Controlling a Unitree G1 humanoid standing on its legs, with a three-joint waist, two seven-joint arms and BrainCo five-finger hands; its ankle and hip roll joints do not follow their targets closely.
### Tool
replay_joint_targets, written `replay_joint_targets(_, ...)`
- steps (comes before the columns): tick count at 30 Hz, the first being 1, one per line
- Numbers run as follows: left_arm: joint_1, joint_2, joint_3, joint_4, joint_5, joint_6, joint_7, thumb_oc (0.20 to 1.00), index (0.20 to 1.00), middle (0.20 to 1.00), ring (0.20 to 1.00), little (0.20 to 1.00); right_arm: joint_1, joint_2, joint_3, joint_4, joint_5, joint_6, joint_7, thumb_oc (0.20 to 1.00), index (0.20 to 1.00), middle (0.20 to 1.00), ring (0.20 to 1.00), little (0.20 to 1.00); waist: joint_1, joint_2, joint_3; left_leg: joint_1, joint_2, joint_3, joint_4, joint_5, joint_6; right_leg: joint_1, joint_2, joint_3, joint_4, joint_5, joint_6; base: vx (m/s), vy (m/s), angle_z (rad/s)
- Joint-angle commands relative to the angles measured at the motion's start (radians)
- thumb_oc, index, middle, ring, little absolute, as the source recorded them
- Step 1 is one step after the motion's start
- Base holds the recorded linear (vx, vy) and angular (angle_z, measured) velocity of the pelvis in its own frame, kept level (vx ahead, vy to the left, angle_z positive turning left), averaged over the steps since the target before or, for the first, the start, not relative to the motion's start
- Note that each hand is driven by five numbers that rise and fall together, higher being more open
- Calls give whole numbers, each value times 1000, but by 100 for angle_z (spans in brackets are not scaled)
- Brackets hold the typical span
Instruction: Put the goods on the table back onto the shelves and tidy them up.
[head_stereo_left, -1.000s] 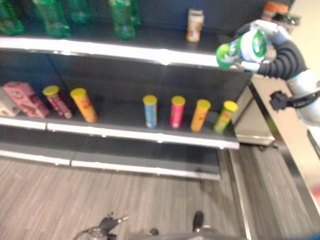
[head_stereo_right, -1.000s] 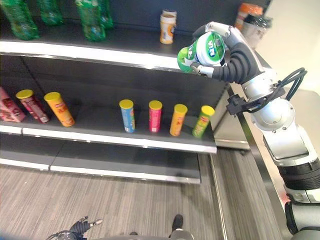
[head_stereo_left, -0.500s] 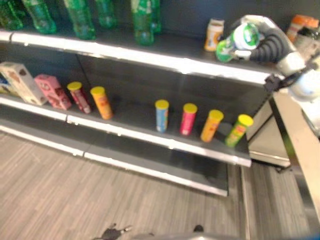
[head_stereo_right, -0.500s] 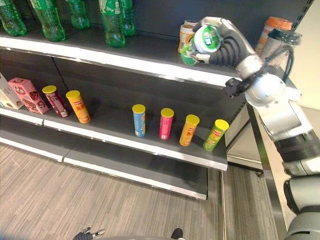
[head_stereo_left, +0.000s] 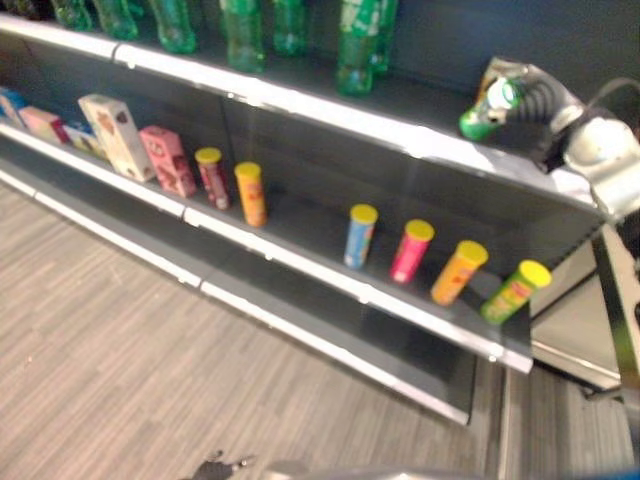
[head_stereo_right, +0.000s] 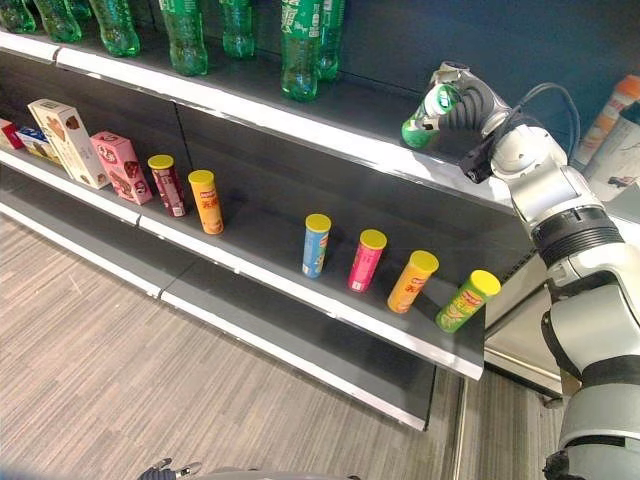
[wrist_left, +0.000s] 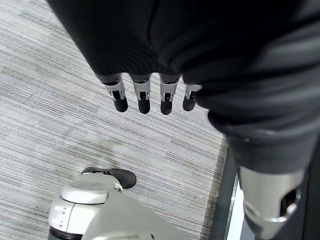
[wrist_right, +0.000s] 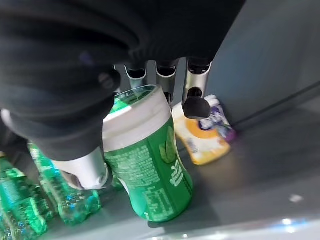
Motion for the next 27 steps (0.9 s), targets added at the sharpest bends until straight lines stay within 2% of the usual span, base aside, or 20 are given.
replay_joint_targets(1, -59, 43, -66, 33, -34, -26, -6, 1000, 1000, 1000, 1000, 1000, -161, -7, 86, 22, 40, -5, 14, 200, 200, 200, 200, 200, 23, -28, -24, -38, 35, 103, -23, 34, -88, 70, -19, -6, 3, -88, 64, 5, -18, 15)
replay_joint_targets(10, -56, 50, -66, 35, -35, -32, -18, 1000, 1000, 1000, 1000, 1000, -218, -17, 176, 8, 64, -4, 77, 200, 200, 200, 200, 200, 6, -35, -25, -28, 45, 125, -23, 27, -89, 66, -12, 11, 3, -94, 62, 0, -4, 2)
replay_joint_targets(15, -60, 56, -56, 31, -35, -35, -19, 1000, 1000, 1000, 1000, 1000, -278, -24, 264, 14, -1, -2, 109, 200, 200, 200, 200, 200, 3, -42, -27, -23, 49, 132, -23, 25, -90, 69, -9, 14, 3, -96, 62, 4, -4, -2)
replay_joint_targets(17, -63, 61, -53, 32, -34, -39, -17, 1000, 1000, 1000, 1000, 1000, -328, -29, 330, 49, -73, -1, 119, 200, 200, 200, 200, 200, 2, -48, -27, -23, 51, 133, -23, 25, -92, 68, -7, 15, 3, -97, 60, 0, 0, 0)
replay_joint_targets(27, -69, 65, -38, 54, -36, -37, -6, 1000, 1000, 1000, 1000, 1000, -417, -5, 392, 130, -224, 7, 102, 200, 200, 200, 200, 200, 0, -59, -28, -36, 54, 127, -23, 26, -95, 56, -4, 16, 3, -96, 59, 0, 0, 0)
